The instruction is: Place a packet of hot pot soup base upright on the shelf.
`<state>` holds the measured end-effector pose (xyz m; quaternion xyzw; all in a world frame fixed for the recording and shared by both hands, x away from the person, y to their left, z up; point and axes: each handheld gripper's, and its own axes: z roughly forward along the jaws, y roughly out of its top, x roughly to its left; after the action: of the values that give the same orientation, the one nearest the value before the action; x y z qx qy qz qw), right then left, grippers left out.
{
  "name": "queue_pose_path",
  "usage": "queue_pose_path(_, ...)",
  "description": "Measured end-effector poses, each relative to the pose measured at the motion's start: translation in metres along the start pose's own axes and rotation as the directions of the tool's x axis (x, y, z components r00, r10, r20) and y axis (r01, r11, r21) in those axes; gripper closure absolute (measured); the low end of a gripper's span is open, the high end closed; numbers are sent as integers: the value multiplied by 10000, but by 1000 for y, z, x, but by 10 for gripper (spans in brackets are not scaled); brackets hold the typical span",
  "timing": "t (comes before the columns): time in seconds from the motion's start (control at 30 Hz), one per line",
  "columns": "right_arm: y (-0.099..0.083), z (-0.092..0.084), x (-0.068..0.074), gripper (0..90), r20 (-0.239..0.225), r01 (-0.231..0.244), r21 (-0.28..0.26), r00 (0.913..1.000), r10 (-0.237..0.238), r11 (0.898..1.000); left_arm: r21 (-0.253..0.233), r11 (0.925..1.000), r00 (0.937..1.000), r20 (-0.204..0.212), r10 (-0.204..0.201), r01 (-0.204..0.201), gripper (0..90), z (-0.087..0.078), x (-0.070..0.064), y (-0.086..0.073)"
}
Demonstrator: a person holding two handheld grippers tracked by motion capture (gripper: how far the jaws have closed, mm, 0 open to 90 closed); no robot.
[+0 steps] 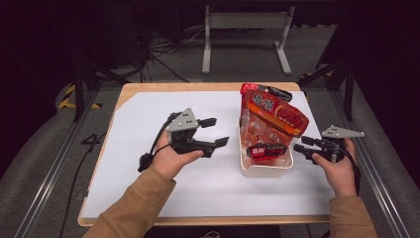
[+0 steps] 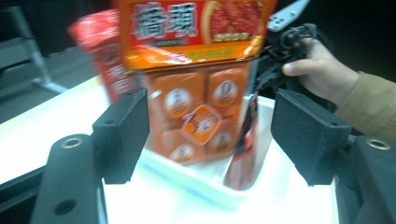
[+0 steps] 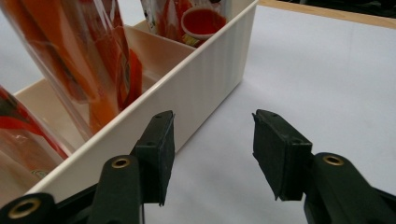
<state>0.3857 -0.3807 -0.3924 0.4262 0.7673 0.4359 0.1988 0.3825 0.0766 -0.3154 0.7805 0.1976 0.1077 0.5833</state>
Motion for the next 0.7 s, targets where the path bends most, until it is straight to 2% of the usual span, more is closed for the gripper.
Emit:
queue_pose_path(0.13,1,1,4,465,-32,59,56,10000,-59,10000,65,9991,9955,-860,-402,409,240,-30,12,-11)
queue_pose_path(0.2,1,2,5,456,-34,35,12,10000,-35,10000,98,9986,9916,-1195,-504,519,228,-44,17,-18)
queue_pose_path(0.23,1,2,5,453,-44,54,-3,10000,-54,10000,164,9980,9875,-1462,-587,618,223,-54,20,-23)
queue_pose_path(0.27,1,2,5,446,-57,38,16,10000,-38,10000,164,9980,9875,-1462,-587,618,217,-54,20,-23)
queue_pose_path(0.33,1,3,5,436,-71,31,26,10000,-30,10000,167,9974,9817,-1787,-654,695,211,-65,23,-29)
queue_pose_path(0.37,1,3,5,434,-64,37,34,10000,-37,10000,162,9972,9756,-2086,-682,732,208,-78,25,-37)
queue_pose_path(0.4,1,3,6,432,-75,51,35,10000,-50,10000,162,9972,9756,-2086,-682,732,206,-78,25,-37)
queue_pose_path(0.43,1,3,6,431,-85,47,38,10000,-47,10000,168,9964,9681,-2384,-771,835,204,-90,27,-45)
queue_pose_path(0.57,1,2,8,429,-60,29,28,10000,-29,10000,-6,9967,9527,-2938,-774,808,201,-111,32,-64)
queue_pose_path(0.67,2,2,10,428,-33,61,11,10000,-61,10000,65,9949,9414,-3243,-929,1004,200,-120,40,-79)
queue_pose_path(0.7,2,2,10,427,-38,71,8,10000,-71,10000,138,9935,9337,-3436,-1011,1127,199,-124,44,-85)
